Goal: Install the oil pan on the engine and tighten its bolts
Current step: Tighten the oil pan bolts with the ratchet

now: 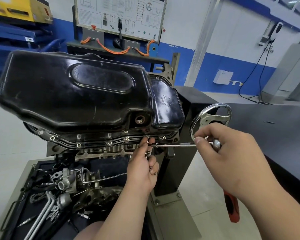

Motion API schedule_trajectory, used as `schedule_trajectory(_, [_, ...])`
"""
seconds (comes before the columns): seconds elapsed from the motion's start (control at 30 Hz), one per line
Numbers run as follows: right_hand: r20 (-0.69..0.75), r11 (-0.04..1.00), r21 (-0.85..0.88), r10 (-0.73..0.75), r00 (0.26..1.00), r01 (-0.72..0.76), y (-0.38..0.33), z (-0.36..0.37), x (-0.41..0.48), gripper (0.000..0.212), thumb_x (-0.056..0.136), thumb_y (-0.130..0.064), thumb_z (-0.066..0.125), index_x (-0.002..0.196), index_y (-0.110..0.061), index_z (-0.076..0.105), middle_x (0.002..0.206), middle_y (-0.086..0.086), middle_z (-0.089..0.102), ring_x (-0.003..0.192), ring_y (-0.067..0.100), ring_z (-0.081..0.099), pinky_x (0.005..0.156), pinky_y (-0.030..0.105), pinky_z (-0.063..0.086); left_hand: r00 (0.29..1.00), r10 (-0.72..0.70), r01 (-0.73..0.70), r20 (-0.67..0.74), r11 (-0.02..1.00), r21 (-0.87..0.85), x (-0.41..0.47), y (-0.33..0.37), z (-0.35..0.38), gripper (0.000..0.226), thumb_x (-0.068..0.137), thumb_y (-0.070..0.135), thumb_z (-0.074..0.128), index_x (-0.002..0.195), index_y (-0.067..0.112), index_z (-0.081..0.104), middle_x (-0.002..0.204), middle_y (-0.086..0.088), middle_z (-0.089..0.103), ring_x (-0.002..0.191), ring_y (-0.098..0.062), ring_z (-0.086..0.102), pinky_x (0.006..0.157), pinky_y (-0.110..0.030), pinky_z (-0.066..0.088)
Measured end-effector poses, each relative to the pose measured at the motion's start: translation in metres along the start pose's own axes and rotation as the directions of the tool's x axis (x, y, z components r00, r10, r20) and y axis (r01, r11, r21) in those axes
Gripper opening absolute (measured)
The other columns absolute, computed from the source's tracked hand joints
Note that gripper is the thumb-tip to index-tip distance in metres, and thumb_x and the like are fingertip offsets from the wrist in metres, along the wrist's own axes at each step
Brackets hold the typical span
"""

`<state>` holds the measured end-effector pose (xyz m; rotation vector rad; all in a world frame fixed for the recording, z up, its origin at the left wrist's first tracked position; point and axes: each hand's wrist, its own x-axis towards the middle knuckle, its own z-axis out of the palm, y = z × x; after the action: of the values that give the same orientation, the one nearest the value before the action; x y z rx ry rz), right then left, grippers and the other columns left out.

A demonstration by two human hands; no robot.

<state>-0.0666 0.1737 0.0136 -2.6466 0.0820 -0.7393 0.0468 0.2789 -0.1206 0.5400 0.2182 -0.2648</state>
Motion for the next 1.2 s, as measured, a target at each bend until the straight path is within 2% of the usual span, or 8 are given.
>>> schedule_trajectory(0.07, [-0.017, 1.000, -0.023, -0.010, 1.000, 0.009, -0.002, 0.001, -0.002, 0.009, 0.076, -0.045, 0.046, 0.072, -0.042, 0.054, 0.060, -0.019, 0.058, 0.064, 0.004, 0.056, 0.051, 0.024, 0.047, 1.000, -0.002, 0.002, 0.000, 1.000, 0.008, 0.001, -0.001, 0.000, 0.020, 0.099, 0.021, 0.048, 0.109, 0.022, 0.065, 0.101, 0.003, 0.072, 0.037, -0.004, 0.030, 0.030, -0.016, 0.019])
schedule_trajectory(0.33, [-0.142, 0.973, -0.204, -0.142, 0.980, 0.111, -0.014, 0.008, -0.012, 0.012, 0.080, -0.033, 0.051, 0.079, -0.029, 0.062, 0.056, -0.015, 0.052, 0.050, 0.018, 0.054, 0.043, 0.029, 0.043, 0.998, 0.066, -0.064, -0.017, 0.992, 0.110, 0.007, -0.004, 0.002, 0.014, 0.097, 0.022, 0.054, 0.106, 0.021, 0.065, 0.075, 0.007, 0.071, 0.035, -0.005, 0.034, 0.031, -0.015, 0.019])
schedule_trajectory(0.47, [-0.115, 0.962, -0.239, -0.159, 0.980, 0.128, -0.015, 0.008, -0.011, 0.012, 0.080, -0.034, 0.050, 0.080, -0.030, 0.061, 0.055, -0.017, 0.044, 0.047, 0.016, 0.047, 0.043, 0.025, 0.038, 0.992, 0.123, -0.121, -0.004, 0.983, 0.138, 0.008, -0.006, 0.004, 0.014, 0.098, 0.019, 0.052, 0.103, 0.019, 0.064, 0.076, 0.003, 0.071, 0.035, -0.005, 0.036, 0.032, -0.014, 0.020])
schedule_trajectory(0.57, [-0.050, 0.962, -0.239, -0.145, 0.988, 0.129, -0.011, 0.005, -0.008, 0.014, 0.079, -0.037, 0.048, 0.080, -0.032, 0.061, 0.053, -0.017, 0.046, 0.051, 0.016, 0.051, 0.045, 0.023, 0.036, 0.988, 0.153, -0.147, -0.022, 0.973, 0.181, 0.010, -0.004, 0.003, 0.014, 0.098, 0.017, 0.050, 0.102, 0.017, 0.064, 0.074, 0.003, 0.071, 0.036, -0.006, 0.034, 0.033, -0.015, 0.020])
schedule_trajectory(0.67, [-0.040, 0.978, -0.178, -0.118, 0.992, 0.109, -0.008, 0.001, -0.005, 0.014, 0.078, -0.038, 0.048, 0.081, -0.035, 0.061, 0.055, -0.023, 0.049, 0.055, 0.010, 0.053, 0.048, 0.022, 0.039, 0.986, 0.162, -0.151, -0.036, 0.966, 0.212, 0.012, -0.003, 0.002, 0.015, 0.099, 0.018, 0.049, 0.100, 0.016, 0.065, 0.072, 0.003, 0.070, 0.036, -0.006, 0.033, 0.034, -0.015, 0.019])
schedule_trajectory(0.83, [-0.014, 0.994, -0.084, -0.075, 0.997, 0.073, -0.005, -0.004, -0.001, 0.009, 0.076, -0.043, 0.047, 0.076, -0.042, 0.056, 0.058, -0.022, 0.054, 0.059, 0.005, 0.051, 0.052, 0.025, 0.042, 0.988, 0.146, -0.133, -0.054, 0.972, 0.192, 0.016, 0.000, 0.002, 0.019, 0.100, 0.020, 0.047, 0.095, 0.014, 0.065, 0.070, -0.002, 0.061, 0.036, -0.007, 0.033, 0.036, -0.017, 0.016])
schedule_trajectory(1.0, [-0.006, 0.992, -0.093, -0.081, 0.997, 0.080, -0.006, -0.007, -0.002, 0.007, 0.076, -0.042, 0.048, 0.071, -0.046, 0.050, 0.059, -0.020, 0.055, 0.061, 0.006, 0.051, 0.052, 0.026, 0.042, 0.987, 0.161, -0.150, -0.032, 0.964, 0.221, 0.014, -0.002, 0.004, 0.021, 0.100, 0.025, 0.046, 0.097, 0.015, 0.064, 0.069, 0.002, 0.066, 0.036, -0.007, 0.034, 0.035, -0.016, 0.018])
schedule_trajectory(1.2, [-0.012, 0.992, -0.100, -0.072, 0.997, 0.071, -0.006, -0.007, -0.006, 0.006, 0.077, -0.041, 0.048, 0.075, -0.044, 0.053, 0.055, -0.022, 0.051, 0.053, 0.002, 0.049, 0.047, 0.021, 0.038, 0.984, 0.178, -0.177, 0.022, 0.946, 0.272, 0.009, -0.002, 0.005, 0.022, 0.101, 0.022, 0.045, 0.096, 0.018, 0.066, 0.065, 0.007, 0.064, 0.037, -0.007, 0.035, 0.035, -0.017, 0.018])
